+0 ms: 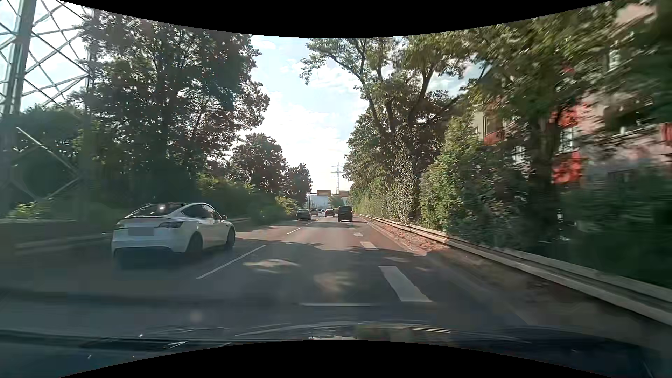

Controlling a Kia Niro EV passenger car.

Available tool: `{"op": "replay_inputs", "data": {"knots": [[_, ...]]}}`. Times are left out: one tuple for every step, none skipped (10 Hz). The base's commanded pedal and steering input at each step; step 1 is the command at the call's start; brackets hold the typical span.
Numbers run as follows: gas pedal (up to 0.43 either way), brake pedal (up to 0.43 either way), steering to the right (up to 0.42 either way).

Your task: Follow the waypoints while adhering to traffic rules and regulations

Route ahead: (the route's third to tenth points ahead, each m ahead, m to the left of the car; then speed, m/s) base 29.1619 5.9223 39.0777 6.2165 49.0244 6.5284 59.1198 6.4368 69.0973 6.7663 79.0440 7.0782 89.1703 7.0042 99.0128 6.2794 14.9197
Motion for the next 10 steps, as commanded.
{"op": "replay_inputs", "data": {"knots": [[0.118,0.000,0.003],[0.118,0.000,0.003],[0.118,0.000,0.003],[0.118,0.000,0.003],[0.118,0.000,0.003],[0.118,0.000,0.003],[0.118,0.000,0.003],[0.118,0.000,0.003],[0.118,0.000,0.003],[0.118,0.000,0.003]]}}
